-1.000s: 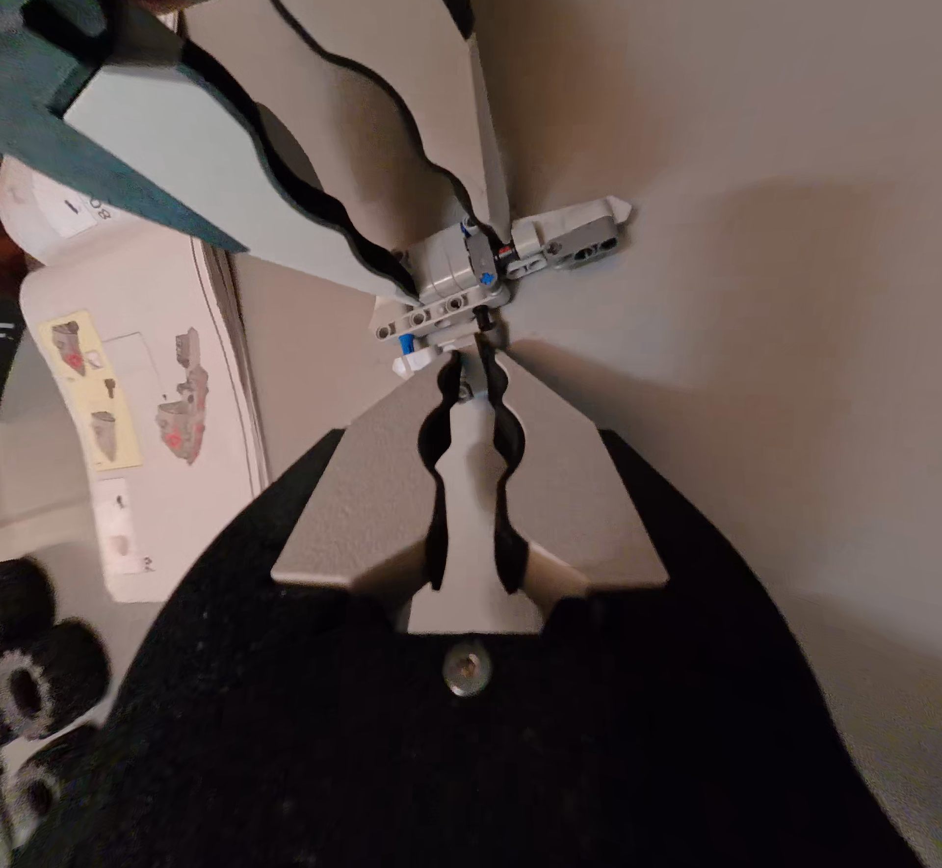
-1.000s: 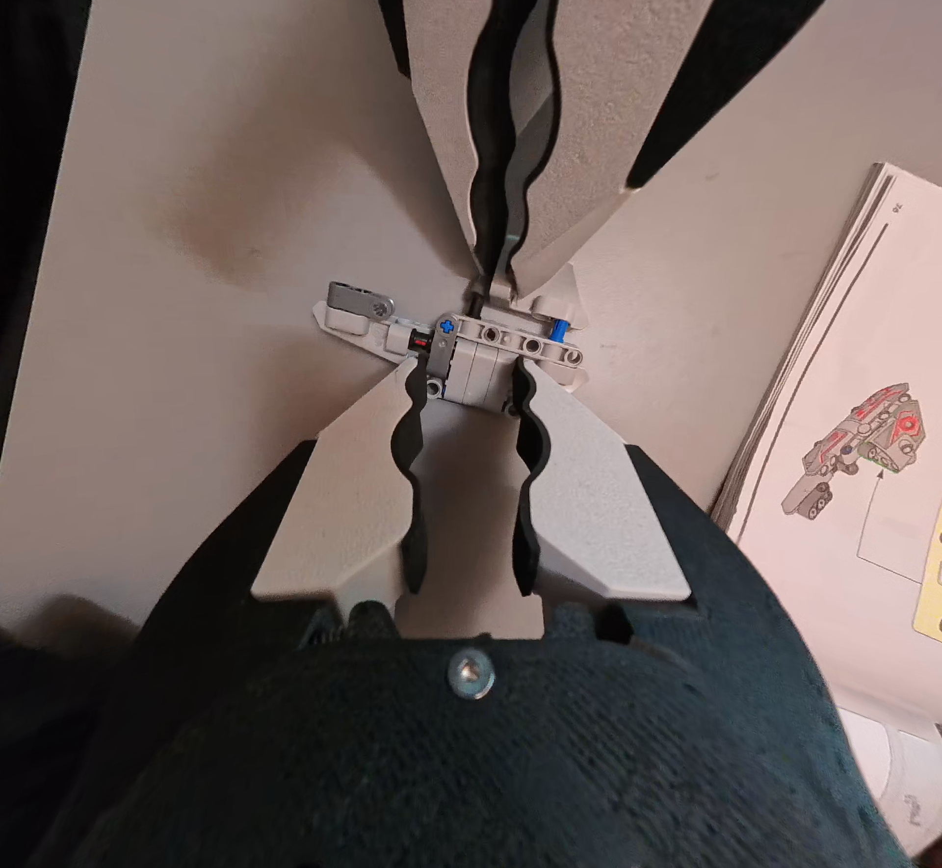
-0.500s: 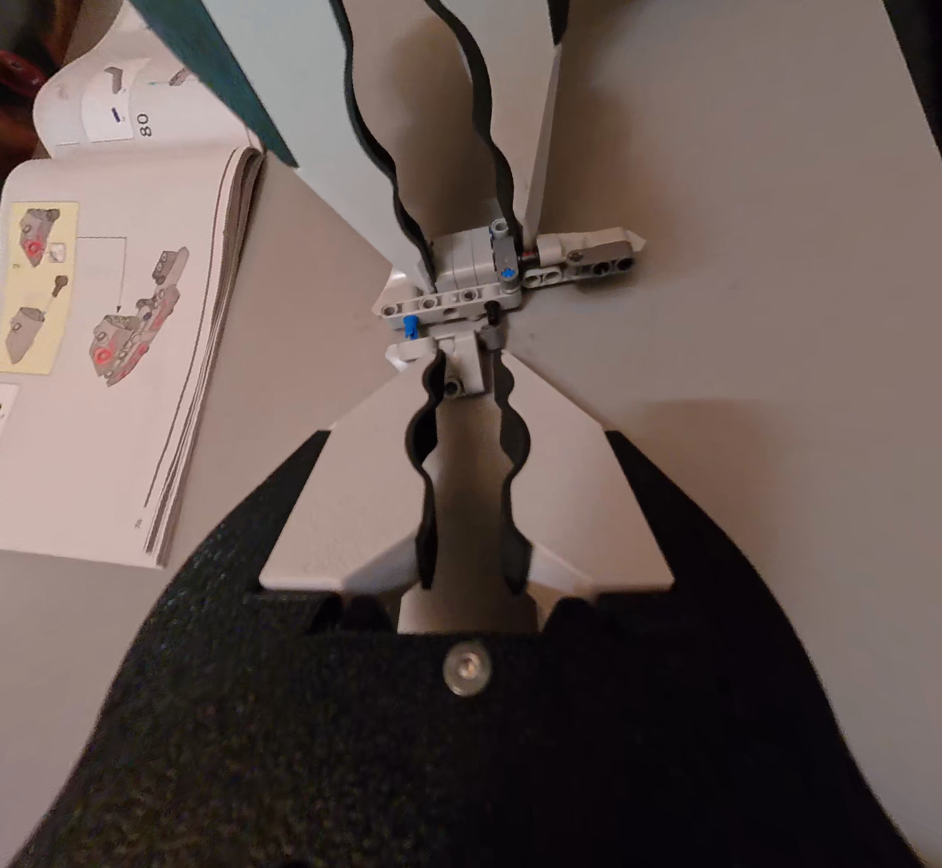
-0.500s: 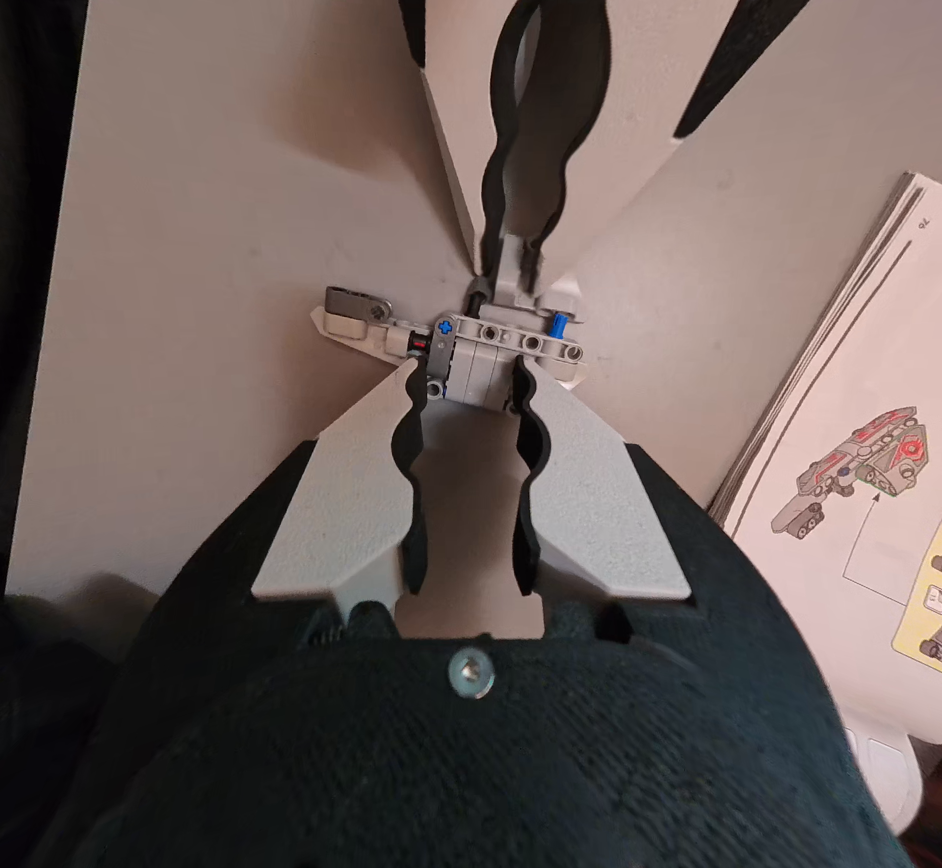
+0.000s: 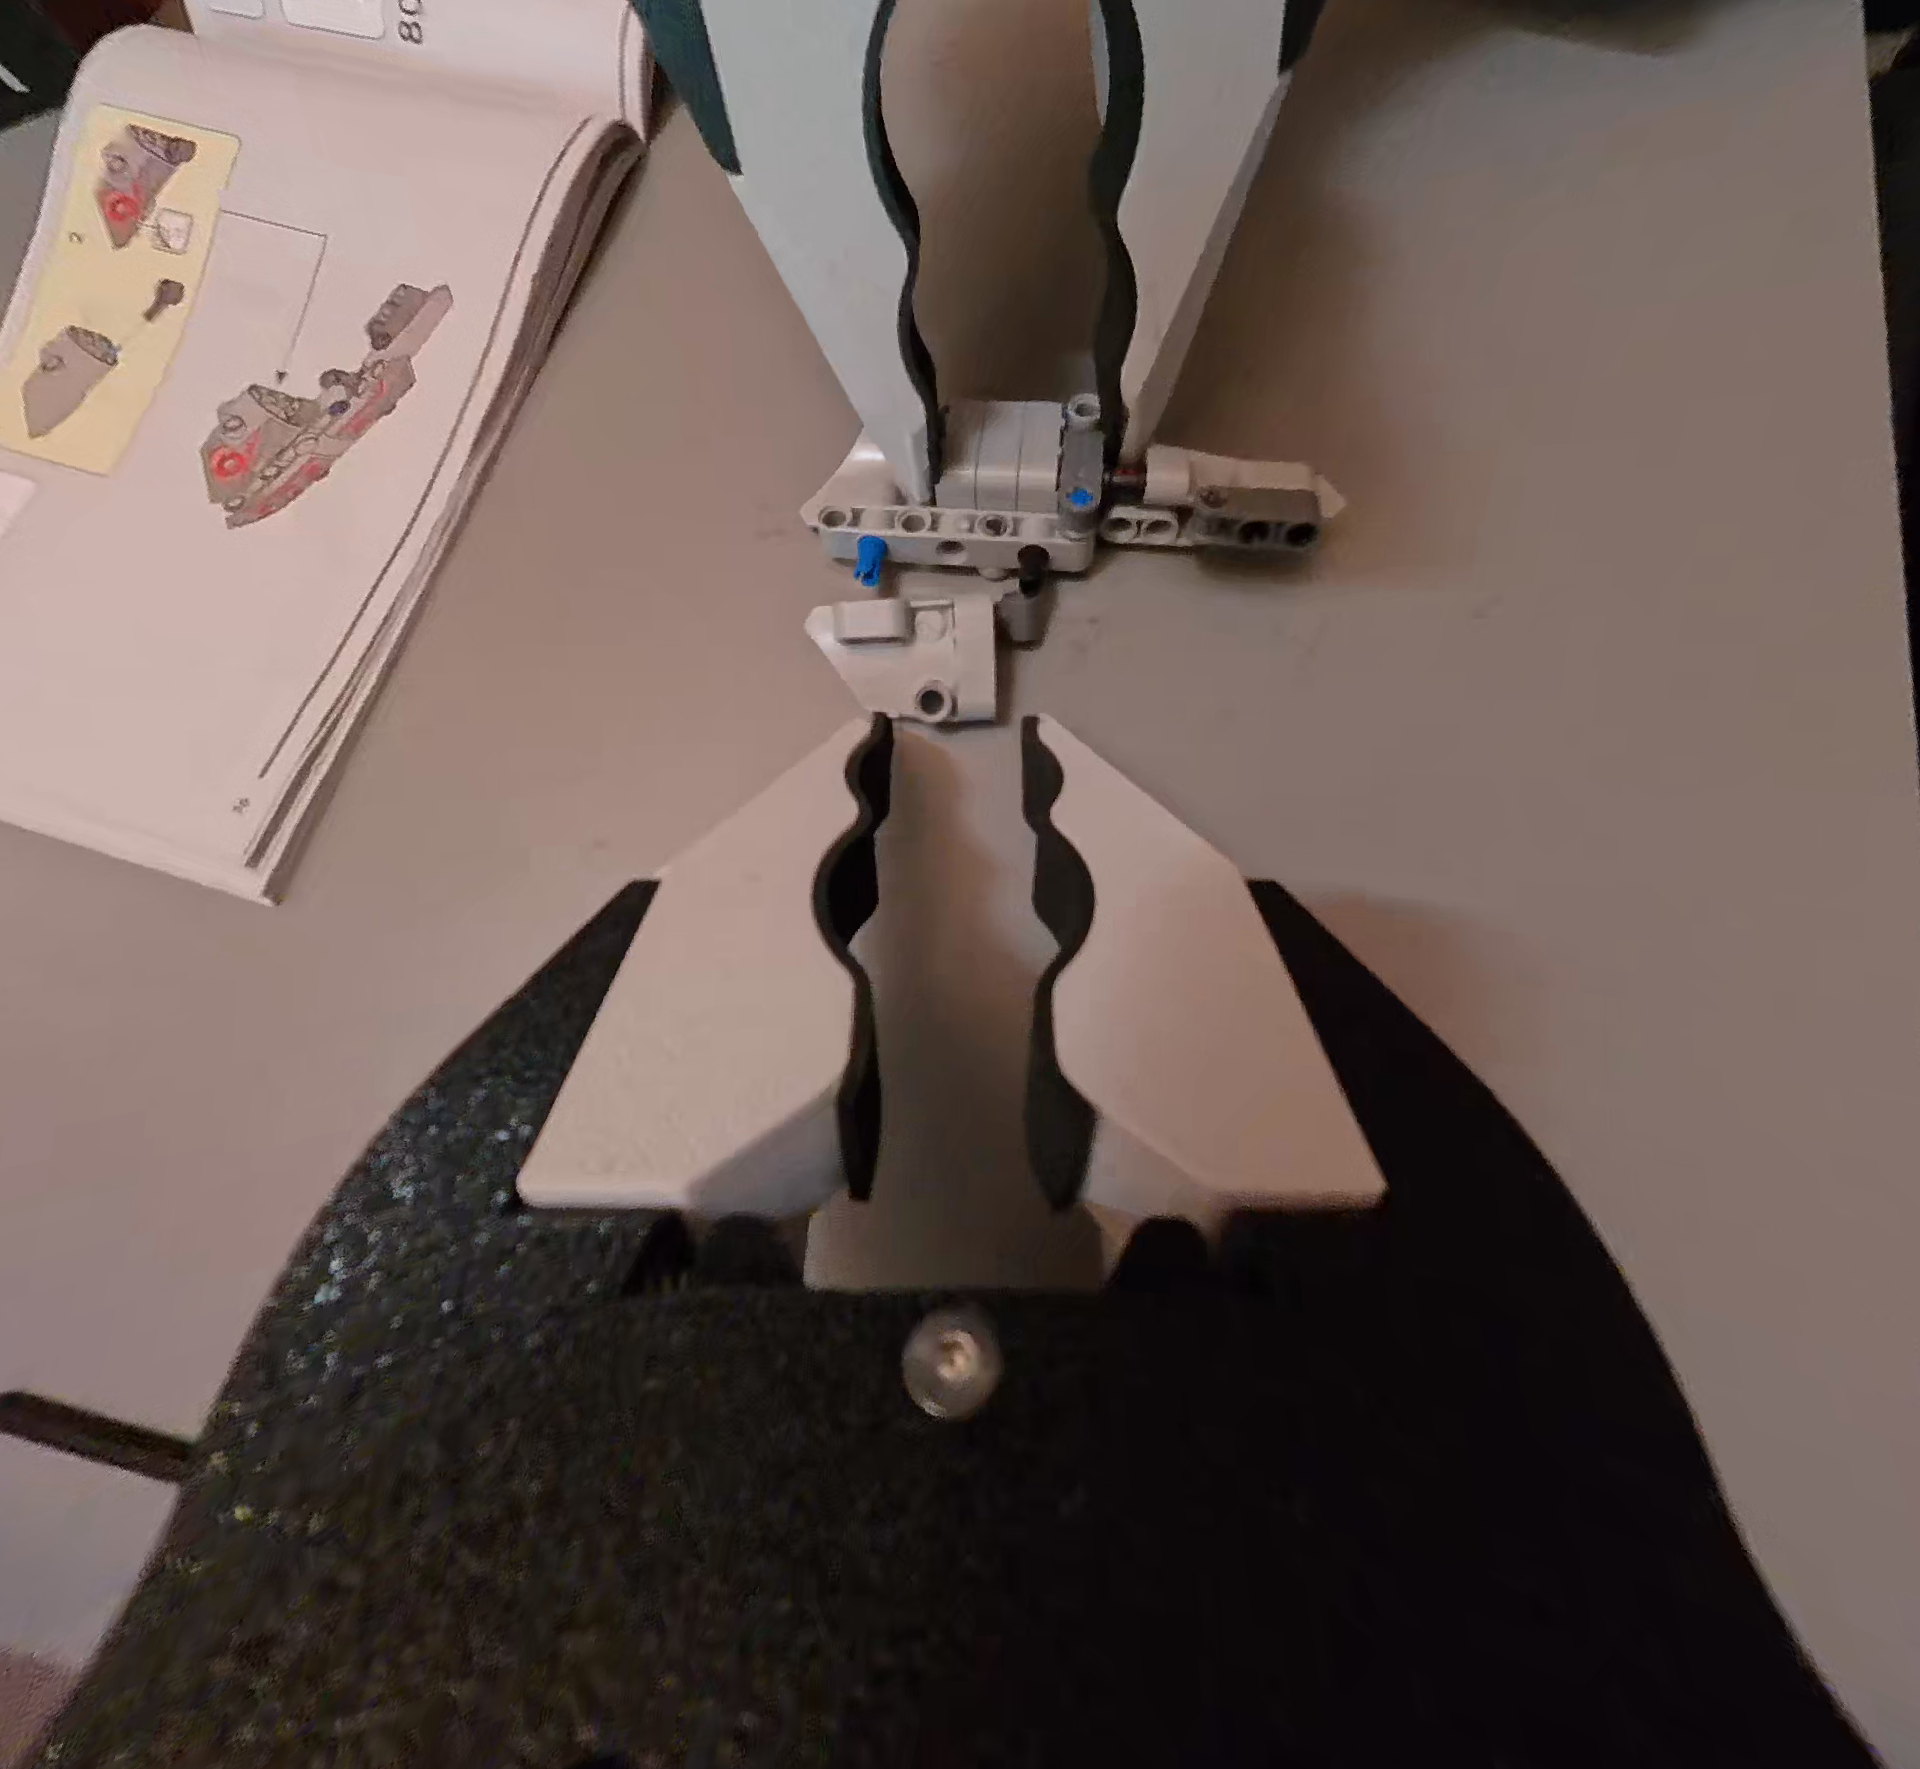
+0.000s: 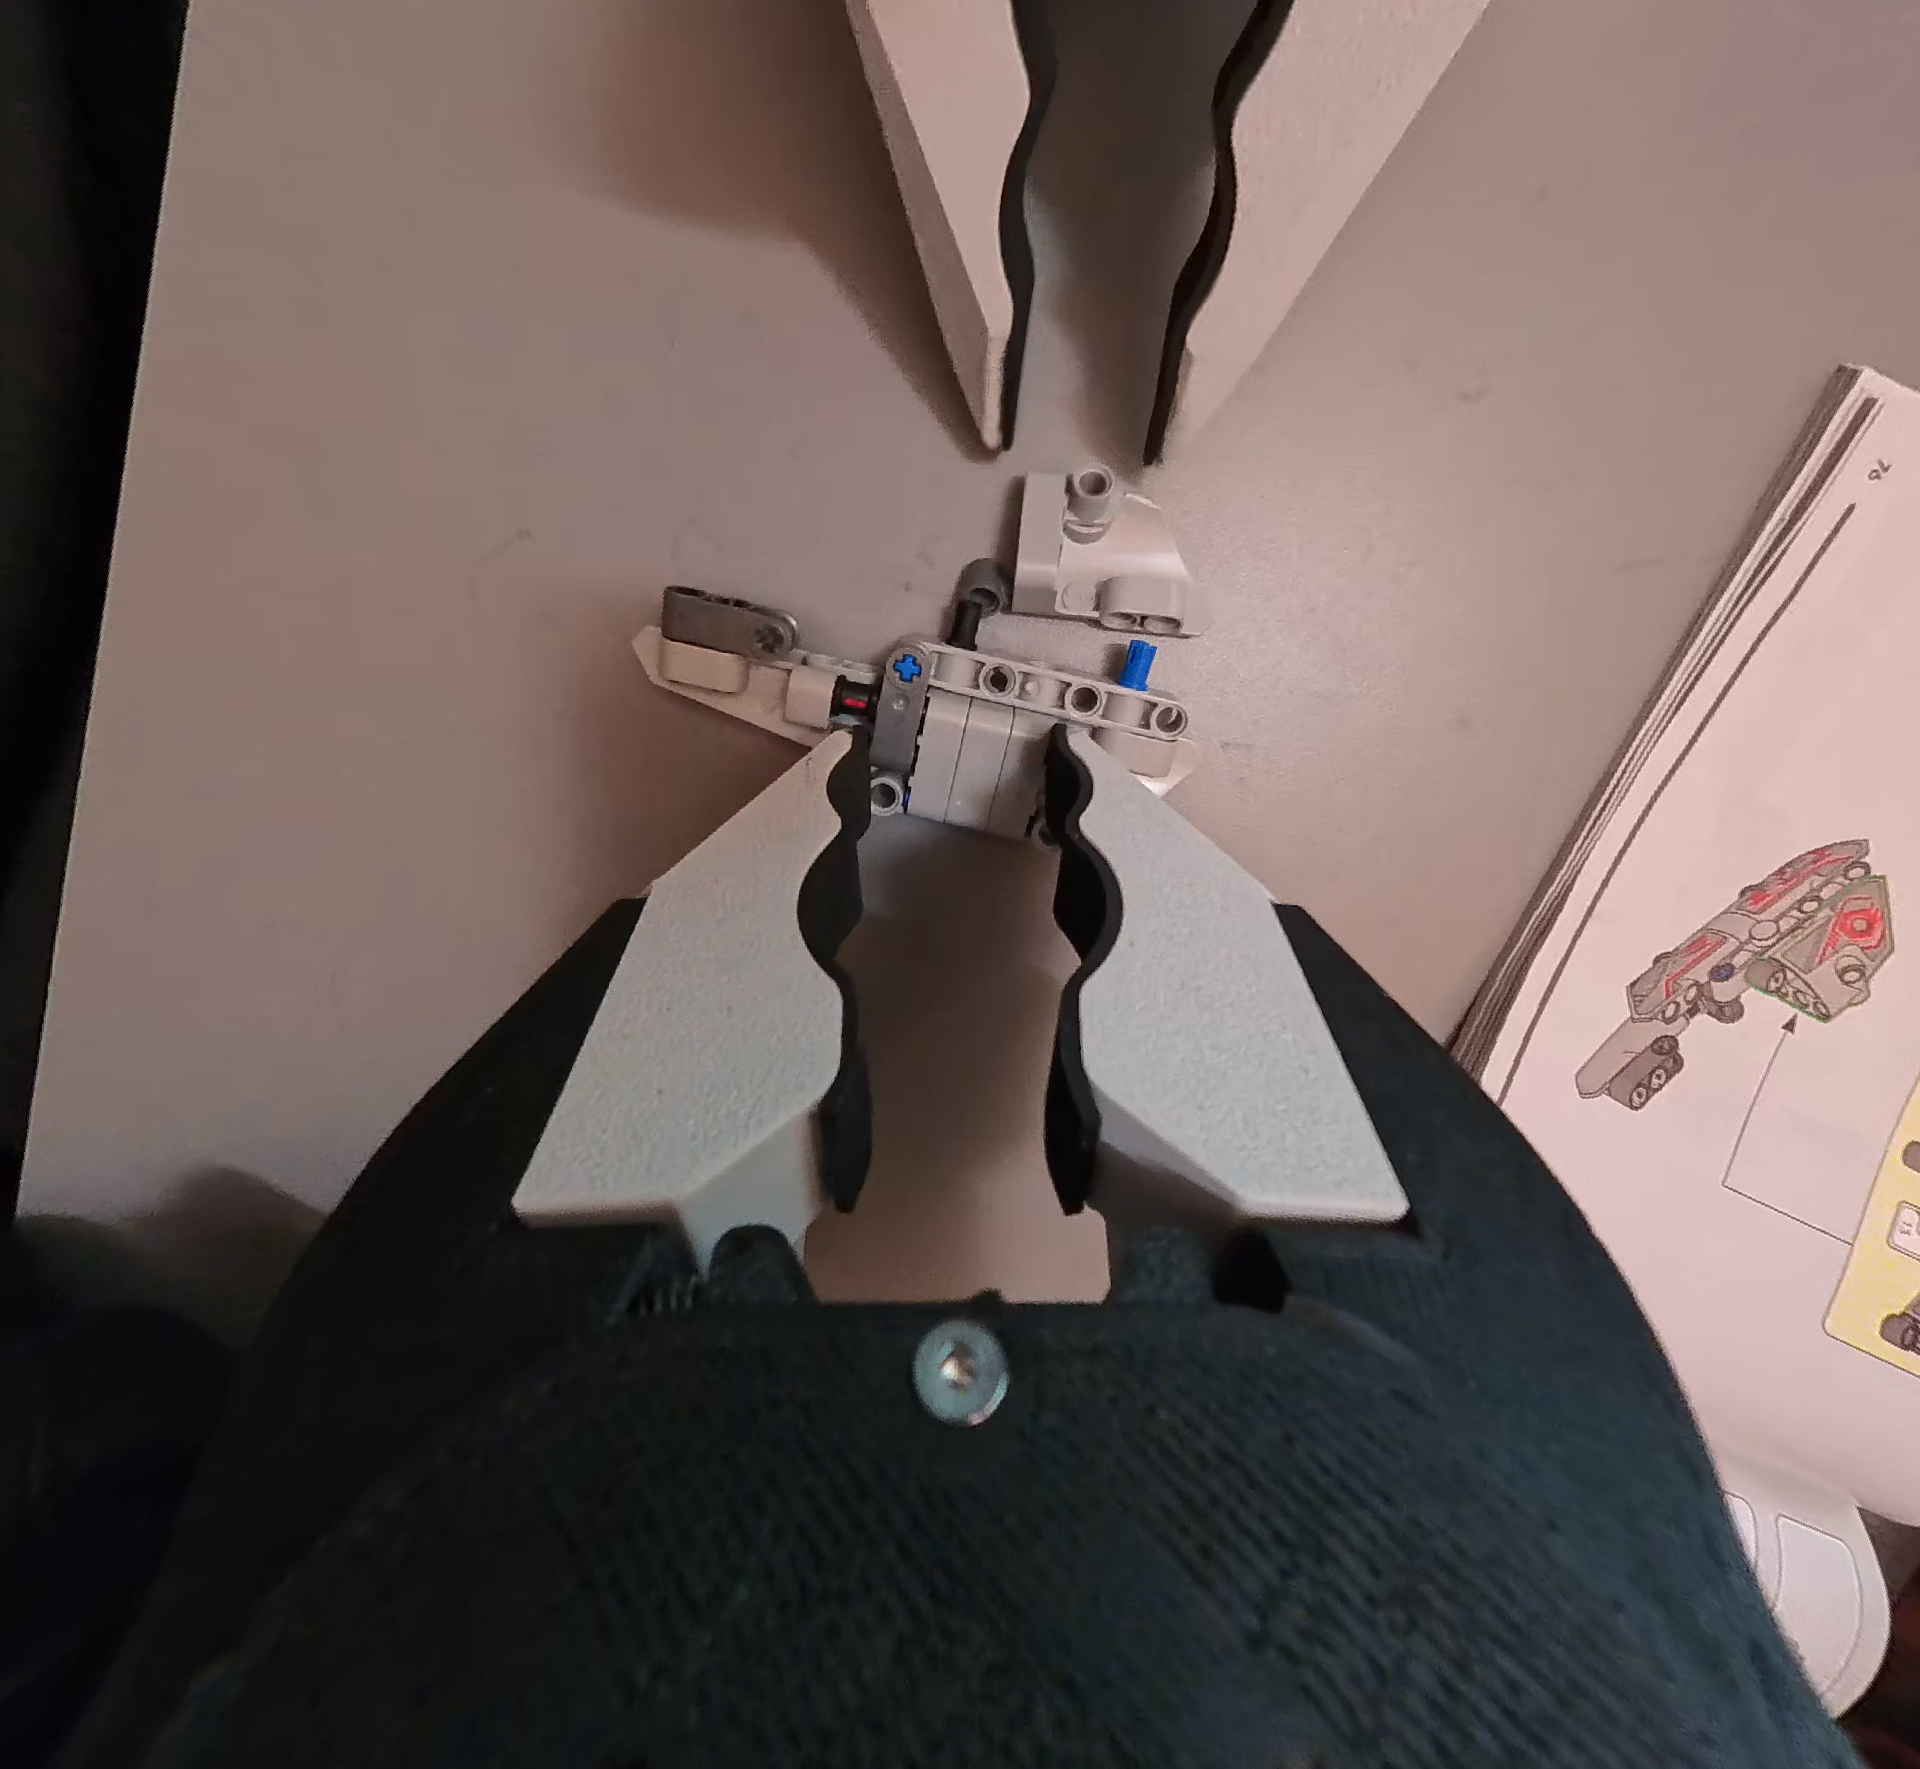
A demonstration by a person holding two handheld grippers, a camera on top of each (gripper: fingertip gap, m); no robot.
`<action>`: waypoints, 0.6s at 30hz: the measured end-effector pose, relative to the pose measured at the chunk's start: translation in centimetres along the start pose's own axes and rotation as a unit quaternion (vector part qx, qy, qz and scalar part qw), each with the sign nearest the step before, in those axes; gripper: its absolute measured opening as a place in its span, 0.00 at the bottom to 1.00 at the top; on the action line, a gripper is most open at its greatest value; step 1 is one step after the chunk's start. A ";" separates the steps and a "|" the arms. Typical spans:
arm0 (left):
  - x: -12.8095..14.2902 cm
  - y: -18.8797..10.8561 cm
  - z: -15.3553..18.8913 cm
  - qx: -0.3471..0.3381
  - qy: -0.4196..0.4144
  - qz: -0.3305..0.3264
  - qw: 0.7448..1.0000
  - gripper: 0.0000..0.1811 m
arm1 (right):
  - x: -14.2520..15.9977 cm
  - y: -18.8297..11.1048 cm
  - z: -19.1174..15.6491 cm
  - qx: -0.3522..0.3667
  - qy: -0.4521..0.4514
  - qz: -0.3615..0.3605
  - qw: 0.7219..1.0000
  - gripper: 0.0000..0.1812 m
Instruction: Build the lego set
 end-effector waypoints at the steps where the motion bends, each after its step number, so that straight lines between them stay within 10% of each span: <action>1: 0.1 0.2 0.2 0.001 -0.001 -0.009 1.000 0.12 | 0.0 0.0 0.0 0.000 0.001 0.000 1.000 0.18; 18: -0.9 -0.5 0.0 -0.102 0.078 -0.058 0.990 0.06 | 0.2 -0.1 -0.4 -0.006 0.006 0.003 1.000 0.18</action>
Point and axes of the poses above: each gripper's, where its closed fingertips meet, y out along the fingers, x out of its underside, z = x × y across the jaws, the point moved 6 cm from there along -y, back along the fingers, and after that the axes turned 9 degrees about z, right-handed, at the moved point
